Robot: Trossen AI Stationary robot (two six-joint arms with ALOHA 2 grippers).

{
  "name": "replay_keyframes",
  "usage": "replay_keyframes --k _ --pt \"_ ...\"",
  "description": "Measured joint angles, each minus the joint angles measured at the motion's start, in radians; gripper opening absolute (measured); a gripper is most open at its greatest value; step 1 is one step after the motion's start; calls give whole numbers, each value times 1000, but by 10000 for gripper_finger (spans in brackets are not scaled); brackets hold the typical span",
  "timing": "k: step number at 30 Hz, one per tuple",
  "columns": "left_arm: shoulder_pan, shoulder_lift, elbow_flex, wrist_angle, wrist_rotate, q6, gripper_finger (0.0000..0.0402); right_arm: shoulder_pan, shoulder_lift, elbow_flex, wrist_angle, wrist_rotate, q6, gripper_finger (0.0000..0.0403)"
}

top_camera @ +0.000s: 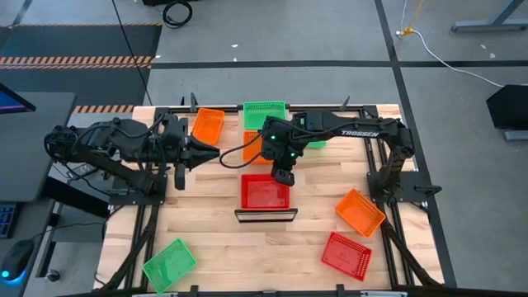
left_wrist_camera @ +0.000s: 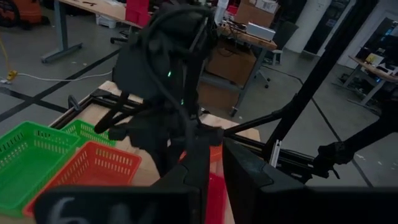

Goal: Stack baskets on shelf by color
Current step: Stack the top red bin on top of the red bin on the shelf, then stack the bottom green bin on top of the green bin on the shelf

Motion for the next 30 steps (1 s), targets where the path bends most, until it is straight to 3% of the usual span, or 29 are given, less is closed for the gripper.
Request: replay_keyframes --k 11,19,30 --pt "-38 0 0 -1 0 0 45 1 -9 -13 70 17 21 69" --pt "-37 0 0 -2 0 1 45 4 -13 -13 15 20 25 107" --pt "-37 0 0 -5 0 0 41 16 -96 -13 -57 62 34 112"
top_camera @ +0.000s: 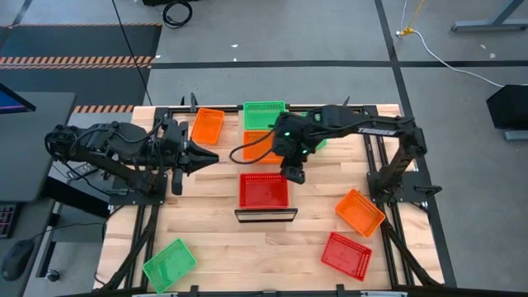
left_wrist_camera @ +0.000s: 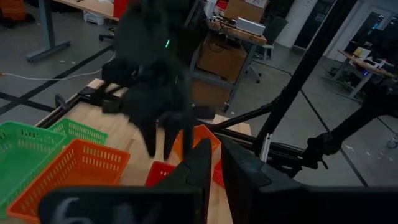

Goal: Stack baskets on shelf by color
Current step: Stack the bottom green bin on top of the green bin on the shelf

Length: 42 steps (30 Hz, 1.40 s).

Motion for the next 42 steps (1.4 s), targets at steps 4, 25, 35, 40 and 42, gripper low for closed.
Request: replay_keyframes --k 4,25,35,40,42 --pt "0 0 0 -15 -17 1 41 11 -69 0 -103 81 32 112" --pt "1 0 0 -277 -91 -206 41 -136 -156 -166 -281 278 11 115" --pt "-44 0 0 -362 -90 -287 40 -377 -230 -421 -139 266 -19 115" --pt "-44 0 0 -362 -90 -270 39 -462 -249 -486 -130 288 -377 115" --pt "-43 0 0 -362 -101 -266 39 -485 -250 -491 -124 298 -494 115"
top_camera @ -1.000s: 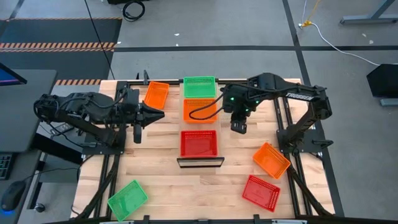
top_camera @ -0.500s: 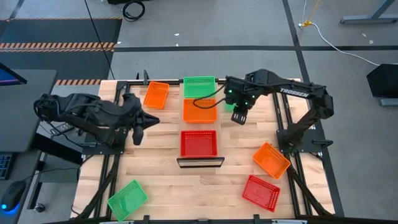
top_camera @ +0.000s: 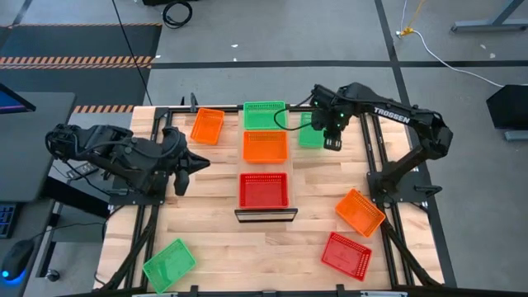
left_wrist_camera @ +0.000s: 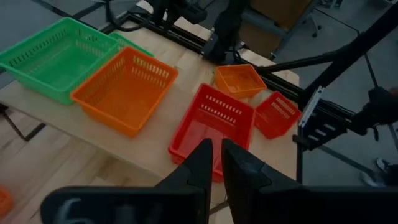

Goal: Stack baskets on shelf by color
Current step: Stack the bottom green bin on top of the green bin on the shelf

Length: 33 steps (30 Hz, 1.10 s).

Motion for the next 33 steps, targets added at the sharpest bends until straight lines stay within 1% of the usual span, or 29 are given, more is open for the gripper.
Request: replay_keyframes --k 3,7,9,11,12,14,15,18,21,24,27,33 --pt "0 0 0 3 -49 -26 41 -32 2 -1 43 7 -105 115" --pt "1 0 0 3 -101 -47 38 -84 3 -3 139 6 -153 115" --pt "1 0 0 -5 -128 -47 37 -119 3 -12 196 6 -139 115" --pt "0 0 0 -36 -160 -65 37 -161 3 -21 232 6 -86 115" --pt "0 0 0 -72 -175 -99 37 -181 3 -25 256 -1 -43 115" --pt "1 0 0 -177 -172 -206 37 -225 3 -32 273 -53 36 115" --pt "1 3 0 -218 -142 -253 37 -245 3 -33 273 -87 65 115" --pt "-2 37 0 -332 62 -332 51 -291 3 -33 280 -161 119 115" --pt "-25 86 0 -441 292 -372 80 -318 3 -33 291 -178 147 115" --pt "-71 125 0 -499 450 -402 117 -330 3 -33 292 -181 205 115" --pt "-135 166 0 -519 529 -451 155 -330 3 -33 322 -216 242 115" --pt "-289 237 0 -562 530 -613 219 -308 3 -32 392 -285 299 115"
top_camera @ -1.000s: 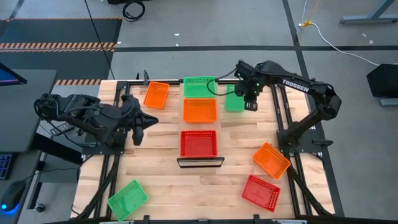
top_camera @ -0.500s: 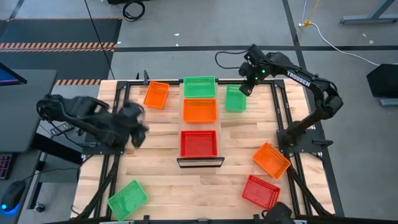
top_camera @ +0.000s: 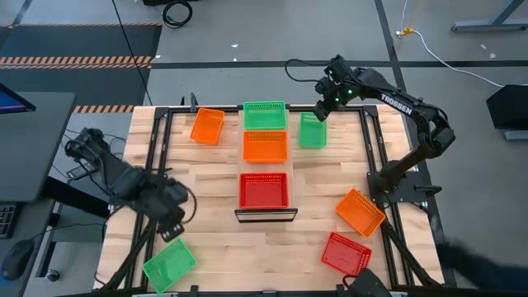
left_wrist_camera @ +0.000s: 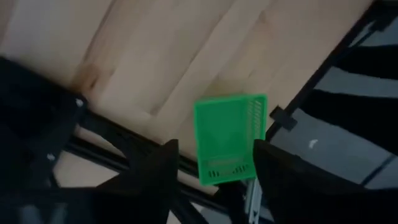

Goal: Stack baskets on shelf by color
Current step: Stack the bottom green bin on top of the green bin on the shelf

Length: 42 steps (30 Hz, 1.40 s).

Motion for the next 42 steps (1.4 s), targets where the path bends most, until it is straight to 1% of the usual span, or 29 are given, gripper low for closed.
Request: replay_keyframes --k 5,10,17,20,23,25,27,30,32,35,38,42 --pt "-117 62 0 68 -43 -175 242 24 0 0 25 -90 -3 115" --pt "-222 163 0 104 -48 -315 239 42 -15 0 39 -196 -28 115" --pt "-330 313 0 154 -46 -483 234 48 -109 1 108 -266 -30 115" --pt "-350 365 0 260 -55 -540 233 48 -163 1 146 -278 -30 115" --pt "-364 423 0 436 -68 -566 233 48 -214 2 172 -279 -30 115" --pt "-369 466 0 518 -39 -568 233 48 -241 2 187 -279 -30 115" --pt "-370 514 0 567 18 -573 233 48 -263 2 200 -279 -29 115" --pt "-370 571 0 562 122 -588 233 48 -285 2 203 -279 -29 115" --pt "-370 594 0 550 159 -590 233 48 -293 2 197 -278 -26 115" --pt "-368 608 0 541 151 -590 233 48 -302 2 178 -278 -18 115" --pt "-367 609 0 519 108 -587 233 48 -310 2 155 -278 -14 115" --pt "-372 609 0 399 111 -583 230 48 -314 2 153 -278 27 115"
